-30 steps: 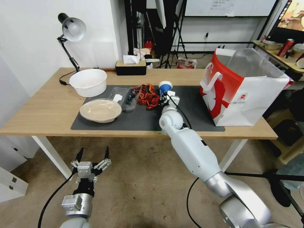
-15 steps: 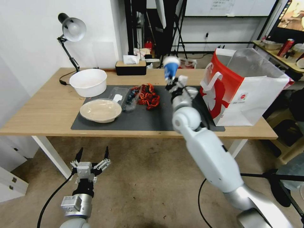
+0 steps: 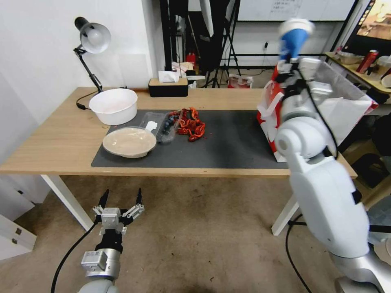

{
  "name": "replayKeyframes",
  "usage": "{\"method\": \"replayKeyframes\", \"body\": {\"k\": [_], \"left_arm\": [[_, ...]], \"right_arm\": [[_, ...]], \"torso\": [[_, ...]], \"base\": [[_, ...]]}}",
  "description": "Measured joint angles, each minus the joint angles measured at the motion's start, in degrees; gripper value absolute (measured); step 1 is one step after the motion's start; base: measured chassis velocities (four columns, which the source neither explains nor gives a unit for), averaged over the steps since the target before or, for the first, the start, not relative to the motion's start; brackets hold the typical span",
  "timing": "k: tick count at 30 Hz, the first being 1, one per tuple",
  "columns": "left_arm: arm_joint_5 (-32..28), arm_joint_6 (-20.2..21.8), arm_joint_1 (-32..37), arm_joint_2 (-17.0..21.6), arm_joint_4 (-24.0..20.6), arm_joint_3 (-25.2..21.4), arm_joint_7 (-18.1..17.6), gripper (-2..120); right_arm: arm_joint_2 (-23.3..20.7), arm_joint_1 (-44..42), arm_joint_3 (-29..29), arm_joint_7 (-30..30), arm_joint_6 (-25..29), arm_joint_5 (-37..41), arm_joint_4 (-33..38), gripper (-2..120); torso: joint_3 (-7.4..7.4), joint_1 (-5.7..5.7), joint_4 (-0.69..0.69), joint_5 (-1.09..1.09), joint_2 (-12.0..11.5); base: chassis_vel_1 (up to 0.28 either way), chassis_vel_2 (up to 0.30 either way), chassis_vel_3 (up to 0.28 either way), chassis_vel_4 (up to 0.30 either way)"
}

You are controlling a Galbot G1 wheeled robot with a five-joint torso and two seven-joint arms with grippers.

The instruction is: Pick up the trash from the table and place it into the takeout bag.

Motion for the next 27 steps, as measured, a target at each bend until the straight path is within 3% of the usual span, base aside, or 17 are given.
{"method": "replayKeyframes", "body": {"k": [6,9,20,22,24,26,27], "left_arm": [[0.1,0.1,0.0,0.0,0.0,0.1,0.0,100],[0.1,0.1,0.0,0.0,0.0,0.2,0.0,100],[0.2,0.1,0.1,0.0,-0.1,0.3,0.0,100],[0.2,0.1,0.1,0.0,-0.1,0.3,0.0,100],[0.2,0.1,0.1,0.0,-0.1,0.3,0.1,100],[0.2,0.2,0.0,0.0,-0.1,0.4,0.1,100],[0.2,0.2,0.0,0.0,-0.1,0.4,0.1,100]], "right_arm": [[-0.5,-1.2,3.9,1.0,-2.5,-0.4,-0.9,4],[-0.5,-1.8,4.5,1.3,-2.8,-0.3,-1.0,10],[-0.4,-2.9,5.5,1.7,-3.7,1.0,-0.3,54],[-0.4,-3.0,5.5,1.7,-3.7,1.2,-0.2,57],[-0.5,-3.0,5.6,1.6,-2.9,2.3,0.0,64],[-0.6,-3.2,5.7,-1.3,2.7,6.9,1.2,76],[-0.6,-3.2,5.7,-1.3,2.7,6.9,1.2,76]], "torso": [[0.0,0.0,-0.01,-0.01,0.0],[0.0,0.0,0.0,-0.02,0.0],[0.0,0.0,0.0,-0.03,0.0],[0.0,0.0,0.0,-0.03,0.0],[0.0,0.0,0.0,-0.02,0.0],[0.0,0.0,0.0,-0.03,0.0],[0.0,0.0,0.0,-0.03,0.0]], "base": [[0.0,0.0,0.0,0.0],[0.0,0.0,0.0,0.0],[0.0,0.0,0.0,0.0],[0.0,0.0,0.0,0.0],[0.0,0.0,0.0,0.0],[0.0,0.0,0.0,0.0],[0.0,0.0,0.0,0.0]]}}
